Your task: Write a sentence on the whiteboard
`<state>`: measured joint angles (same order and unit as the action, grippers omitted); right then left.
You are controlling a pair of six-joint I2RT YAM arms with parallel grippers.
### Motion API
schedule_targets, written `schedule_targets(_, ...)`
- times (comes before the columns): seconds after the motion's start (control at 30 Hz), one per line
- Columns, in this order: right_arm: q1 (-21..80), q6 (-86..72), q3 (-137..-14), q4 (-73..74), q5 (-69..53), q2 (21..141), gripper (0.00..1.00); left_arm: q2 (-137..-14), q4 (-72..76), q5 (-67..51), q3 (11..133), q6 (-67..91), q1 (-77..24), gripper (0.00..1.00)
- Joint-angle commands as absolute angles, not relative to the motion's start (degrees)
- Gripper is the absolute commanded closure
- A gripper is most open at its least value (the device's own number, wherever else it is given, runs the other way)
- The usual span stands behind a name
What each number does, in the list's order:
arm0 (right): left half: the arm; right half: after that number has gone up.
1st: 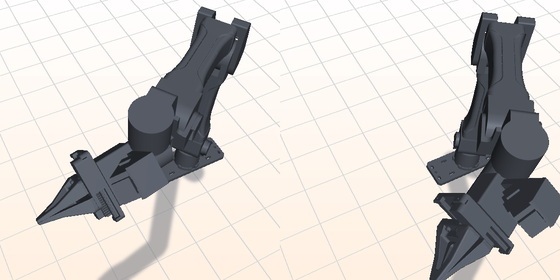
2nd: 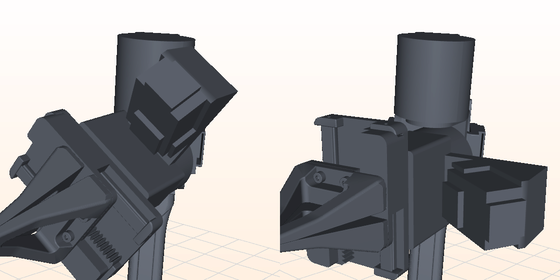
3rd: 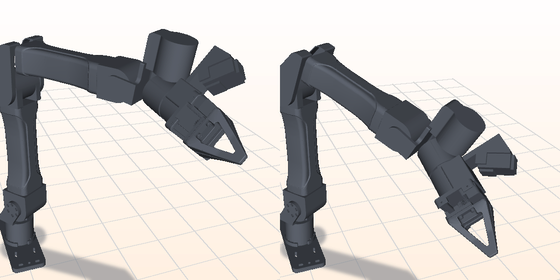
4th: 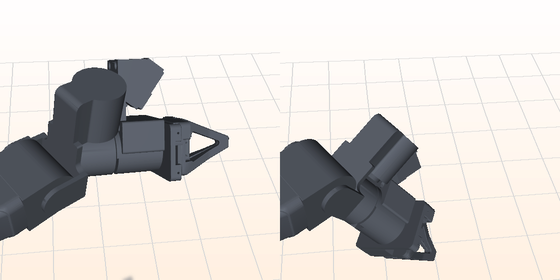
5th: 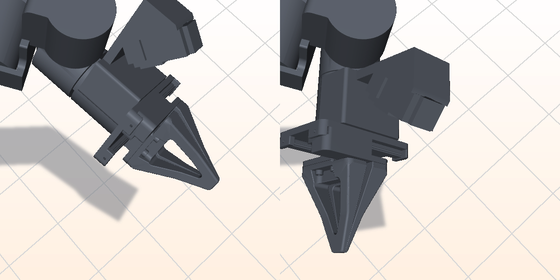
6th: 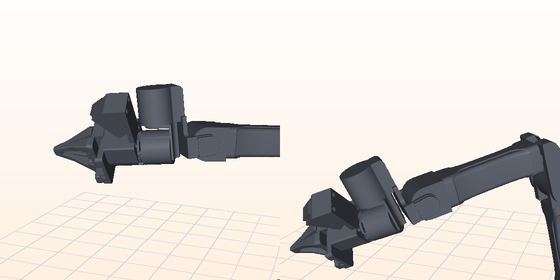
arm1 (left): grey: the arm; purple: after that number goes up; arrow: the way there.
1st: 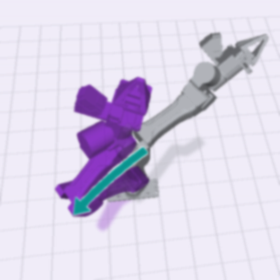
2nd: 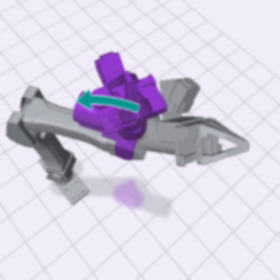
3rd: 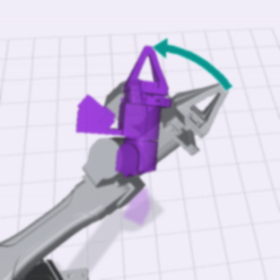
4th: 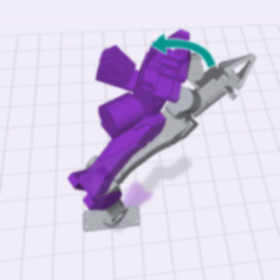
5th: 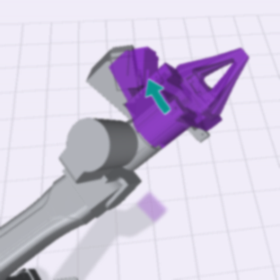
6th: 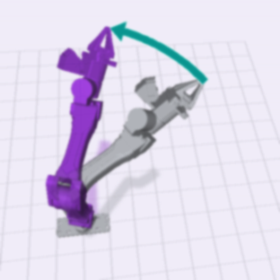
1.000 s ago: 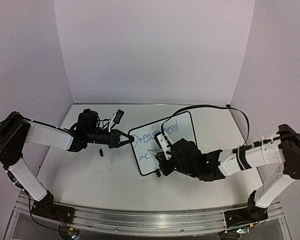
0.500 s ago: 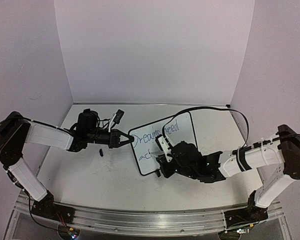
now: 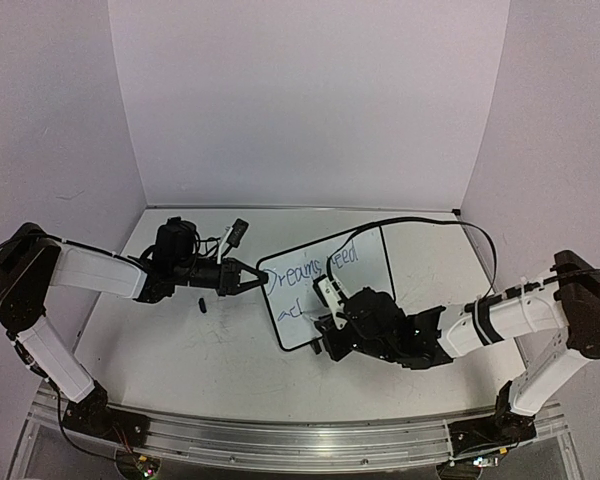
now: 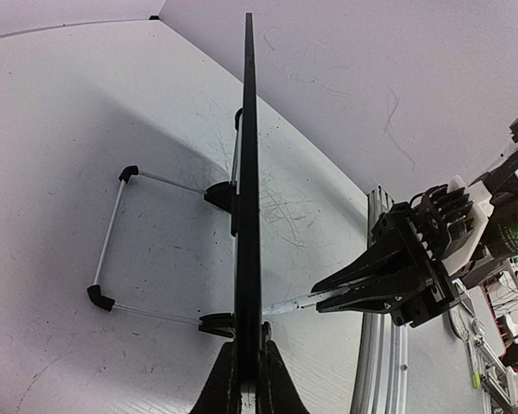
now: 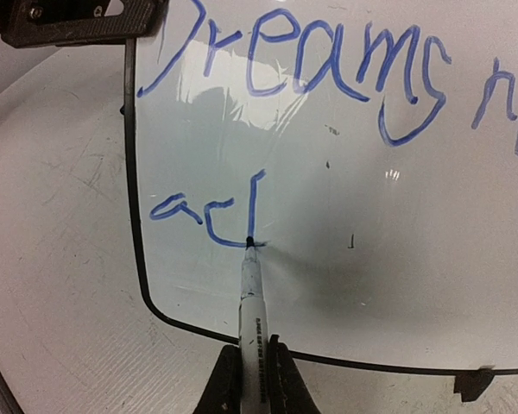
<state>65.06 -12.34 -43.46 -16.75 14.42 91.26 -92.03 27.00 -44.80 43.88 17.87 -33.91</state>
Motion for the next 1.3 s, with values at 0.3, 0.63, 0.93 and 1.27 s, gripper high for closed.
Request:
schedule_targets(0.3, 64.73, -9.77, -41.78, -20.28, 13.96, 85.12, 1.00, -92.77, 24.80, -44.56, 45.27, 15.52, -33.97, 1.00)
schedule_targets(0.63, 64.74, -8.96, -45.86, -20.30, 13.07, 89.86, 1.00, -92.53, 24.76, -44.58, 45.39, 15.56, -33.94, 1.00)
schedule_targets(0.93, 64.74, -9.95, -47.26, -19.67, 14.48, 92.35, 1.00, -92.37, 24.69, -44.83, 45.50, 15.47, -33.98, 1.00)
schedule_targets(1.27, 64.76, -13.39, -45.35, -16.26, 22.08, 89.62, 1.00, -91.75, 24.43, -44.56, 45.03, 15.36, -33.94, 1.00)
